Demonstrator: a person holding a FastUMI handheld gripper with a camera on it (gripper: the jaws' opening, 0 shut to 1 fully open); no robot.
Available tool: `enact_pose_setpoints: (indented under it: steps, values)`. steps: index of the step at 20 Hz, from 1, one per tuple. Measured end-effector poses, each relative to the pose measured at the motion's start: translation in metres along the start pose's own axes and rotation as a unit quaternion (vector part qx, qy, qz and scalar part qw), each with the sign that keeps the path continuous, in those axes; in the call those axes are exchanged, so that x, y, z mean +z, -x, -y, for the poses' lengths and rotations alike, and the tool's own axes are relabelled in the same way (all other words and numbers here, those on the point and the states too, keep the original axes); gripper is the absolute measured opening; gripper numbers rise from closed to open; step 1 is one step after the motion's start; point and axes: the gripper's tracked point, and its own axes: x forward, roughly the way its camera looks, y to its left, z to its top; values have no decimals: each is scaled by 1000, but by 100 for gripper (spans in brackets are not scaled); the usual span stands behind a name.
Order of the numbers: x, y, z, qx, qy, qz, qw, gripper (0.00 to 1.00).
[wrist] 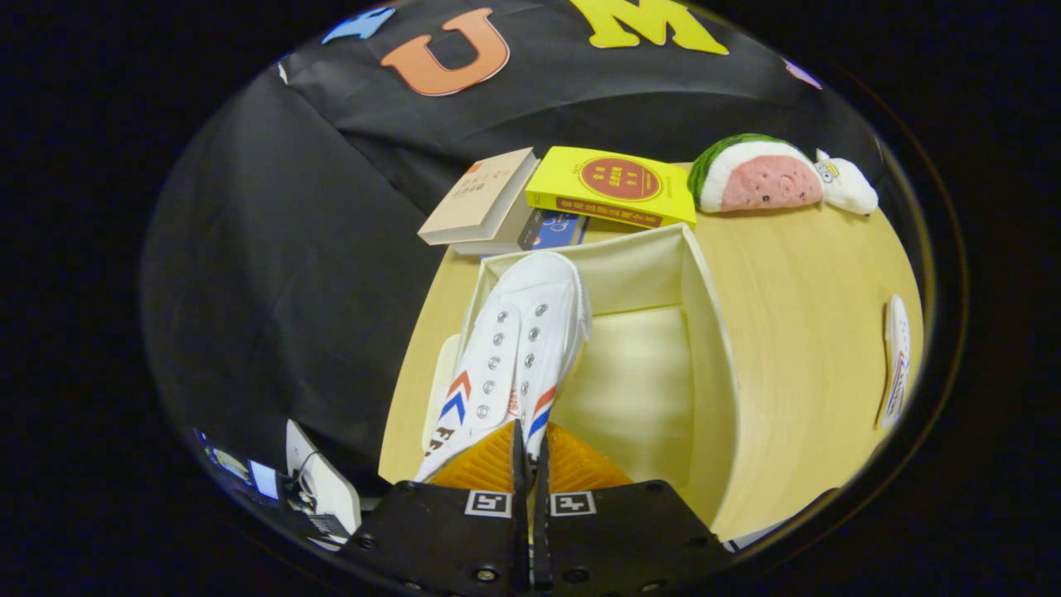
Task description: Open the storage box then place both shoes into the box .Put the left shoe in first, then the right shoe, with the right side of both shoes facing outward in a uniform manner.
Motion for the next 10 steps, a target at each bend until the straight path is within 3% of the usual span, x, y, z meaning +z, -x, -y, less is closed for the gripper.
enact_pose_setpoints:
  steps: [10]
  values:
    - [-4, -17, -3, -5, 4, 2, 1000, 5]
